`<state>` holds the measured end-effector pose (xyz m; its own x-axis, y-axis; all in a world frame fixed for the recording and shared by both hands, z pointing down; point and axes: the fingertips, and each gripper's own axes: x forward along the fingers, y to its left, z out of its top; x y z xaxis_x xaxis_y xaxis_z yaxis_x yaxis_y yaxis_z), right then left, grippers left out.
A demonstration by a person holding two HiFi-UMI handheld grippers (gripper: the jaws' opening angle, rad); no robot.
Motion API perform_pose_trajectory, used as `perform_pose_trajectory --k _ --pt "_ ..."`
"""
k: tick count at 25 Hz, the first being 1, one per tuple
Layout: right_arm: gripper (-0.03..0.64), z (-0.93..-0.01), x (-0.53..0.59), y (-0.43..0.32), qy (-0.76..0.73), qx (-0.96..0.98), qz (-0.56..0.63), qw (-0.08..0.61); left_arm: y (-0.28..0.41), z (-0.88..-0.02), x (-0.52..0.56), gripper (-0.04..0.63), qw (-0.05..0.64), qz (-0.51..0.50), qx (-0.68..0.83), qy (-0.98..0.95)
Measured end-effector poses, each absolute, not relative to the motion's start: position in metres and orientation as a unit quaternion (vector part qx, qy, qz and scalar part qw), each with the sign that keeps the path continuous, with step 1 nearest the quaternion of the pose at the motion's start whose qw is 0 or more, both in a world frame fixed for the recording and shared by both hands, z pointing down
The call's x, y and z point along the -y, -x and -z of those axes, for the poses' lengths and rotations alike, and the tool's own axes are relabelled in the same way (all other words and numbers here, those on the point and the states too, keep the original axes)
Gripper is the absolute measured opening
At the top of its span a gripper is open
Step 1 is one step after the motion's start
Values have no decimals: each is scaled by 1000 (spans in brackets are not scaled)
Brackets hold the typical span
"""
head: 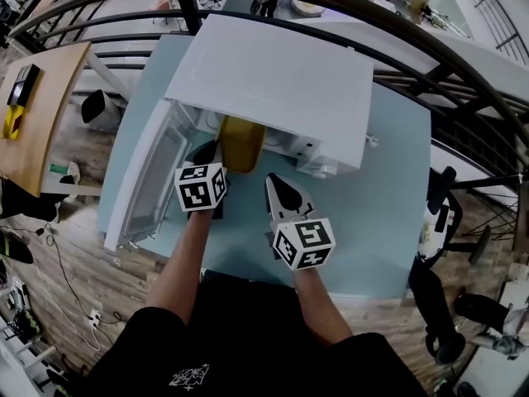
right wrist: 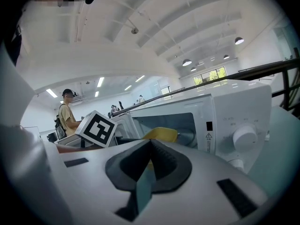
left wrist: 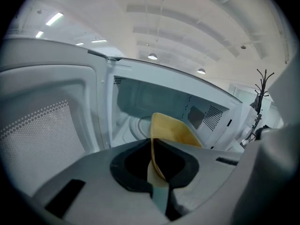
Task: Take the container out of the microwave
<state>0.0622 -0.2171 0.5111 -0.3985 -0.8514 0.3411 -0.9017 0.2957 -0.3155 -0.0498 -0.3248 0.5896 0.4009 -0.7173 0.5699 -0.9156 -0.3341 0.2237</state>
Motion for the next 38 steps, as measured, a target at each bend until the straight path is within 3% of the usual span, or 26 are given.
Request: perform_pose_trajectory --k 38 --pt "6 -517 149 -27 -482 841 -228 86 106 -598 225 25 279 -169 557 -764"
